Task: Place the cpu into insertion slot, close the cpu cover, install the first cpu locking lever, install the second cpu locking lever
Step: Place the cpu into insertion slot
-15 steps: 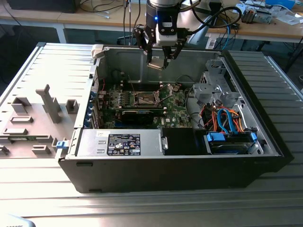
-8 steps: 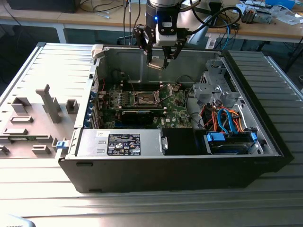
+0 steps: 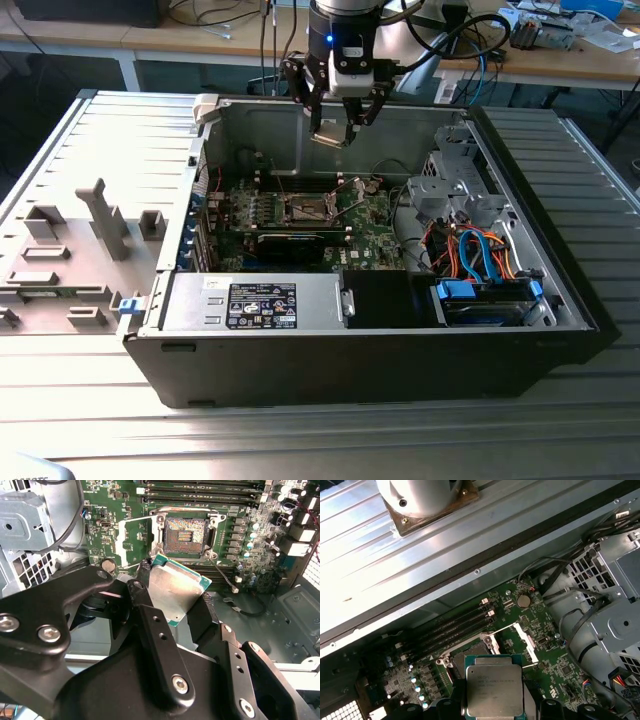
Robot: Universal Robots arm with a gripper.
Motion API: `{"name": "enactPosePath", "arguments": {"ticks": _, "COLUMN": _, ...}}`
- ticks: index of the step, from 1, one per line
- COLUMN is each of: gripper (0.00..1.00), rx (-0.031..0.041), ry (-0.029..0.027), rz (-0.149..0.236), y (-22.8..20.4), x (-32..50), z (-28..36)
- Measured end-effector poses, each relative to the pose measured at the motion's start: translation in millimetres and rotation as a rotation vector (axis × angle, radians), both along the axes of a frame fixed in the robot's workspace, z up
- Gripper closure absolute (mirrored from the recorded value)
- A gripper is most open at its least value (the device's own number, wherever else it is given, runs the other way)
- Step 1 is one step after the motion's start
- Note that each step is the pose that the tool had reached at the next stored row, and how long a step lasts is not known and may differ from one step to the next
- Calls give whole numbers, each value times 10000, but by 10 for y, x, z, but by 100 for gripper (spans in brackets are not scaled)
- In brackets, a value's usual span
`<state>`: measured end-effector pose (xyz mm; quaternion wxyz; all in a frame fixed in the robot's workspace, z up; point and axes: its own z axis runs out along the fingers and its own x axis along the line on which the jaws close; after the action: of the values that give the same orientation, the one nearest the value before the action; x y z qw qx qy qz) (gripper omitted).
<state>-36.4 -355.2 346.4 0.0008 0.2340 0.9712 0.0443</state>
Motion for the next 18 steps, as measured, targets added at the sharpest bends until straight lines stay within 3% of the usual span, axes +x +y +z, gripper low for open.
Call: {"name": "enactPosePath", "arguments": {"ticks": 18, "gripper": 46, "rx": 0, "ry": 0, "rz": -95, "y": 0, "x": 0, "z": 0}}
